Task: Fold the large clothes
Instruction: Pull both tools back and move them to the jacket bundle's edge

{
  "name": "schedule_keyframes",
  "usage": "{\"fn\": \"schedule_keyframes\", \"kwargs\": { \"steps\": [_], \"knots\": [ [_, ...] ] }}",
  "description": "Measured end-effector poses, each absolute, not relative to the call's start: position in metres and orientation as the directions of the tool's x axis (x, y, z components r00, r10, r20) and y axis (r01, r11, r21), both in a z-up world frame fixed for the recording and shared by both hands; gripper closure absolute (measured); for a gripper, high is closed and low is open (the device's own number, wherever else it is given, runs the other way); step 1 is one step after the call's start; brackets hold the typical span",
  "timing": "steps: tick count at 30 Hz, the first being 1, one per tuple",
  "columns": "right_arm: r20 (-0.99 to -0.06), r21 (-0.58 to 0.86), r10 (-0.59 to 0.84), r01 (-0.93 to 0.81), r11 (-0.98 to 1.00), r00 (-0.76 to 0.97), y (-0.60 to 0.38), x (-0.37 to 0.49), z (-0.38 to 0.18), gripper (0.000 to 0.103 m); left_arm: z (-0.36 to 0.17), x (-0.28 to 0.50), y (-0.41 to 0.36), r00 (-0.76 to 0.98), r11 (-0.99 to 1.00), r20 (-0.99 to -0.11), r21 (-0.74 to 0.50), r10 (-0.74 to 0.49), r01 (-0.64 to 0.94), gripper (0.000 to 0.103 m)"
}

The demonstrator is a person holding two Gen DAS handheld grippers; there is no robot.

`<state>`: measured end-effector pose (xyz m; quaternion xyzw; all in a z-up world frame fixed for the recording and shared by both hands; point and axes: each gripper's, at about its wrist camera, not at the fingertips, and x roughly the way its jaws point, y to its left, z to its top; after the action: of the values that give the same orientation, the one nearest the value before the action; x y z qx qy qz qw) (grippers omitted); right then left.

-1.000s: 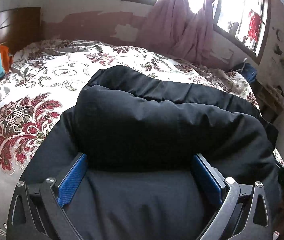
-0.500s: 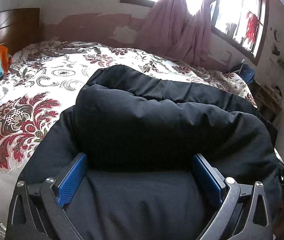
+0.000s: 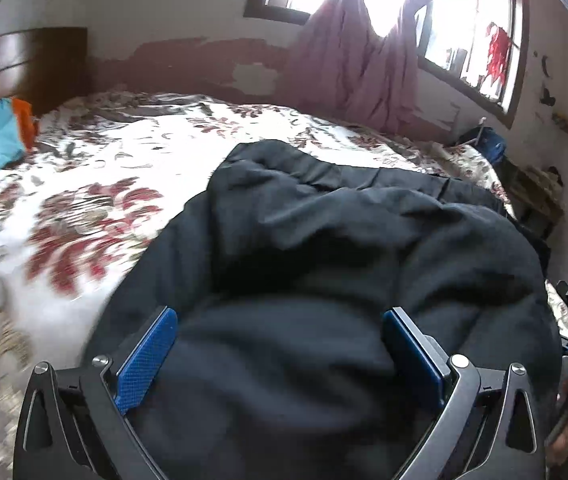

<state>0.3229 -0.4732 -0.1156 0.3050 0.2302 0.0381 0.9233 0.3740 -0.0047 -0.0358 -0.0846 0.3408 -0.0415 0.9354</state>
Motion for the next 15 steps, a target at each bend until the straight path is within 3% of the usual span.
{"fn": "schedule_keyframes", "kwargs": {
  "steps": [6,15],
  "knots": [
    [-0.375,0.603,0.254,0.026,0.797,0.891,-0.469,0.242,-0.08,0.001,-0.02,0.318,0.019,0.717,0.962,-0.669,-0.272,-0.196,0.009,0.0],
    [-0.549,0.542,0.207,0.156,0.826,0.81,-0.463,0.132,-0.063,0.001,-0.007,0.243,0.035,0.53,0.972,-0.837,-0.216,-0.135,-0.093,0.0]
  ]
}}
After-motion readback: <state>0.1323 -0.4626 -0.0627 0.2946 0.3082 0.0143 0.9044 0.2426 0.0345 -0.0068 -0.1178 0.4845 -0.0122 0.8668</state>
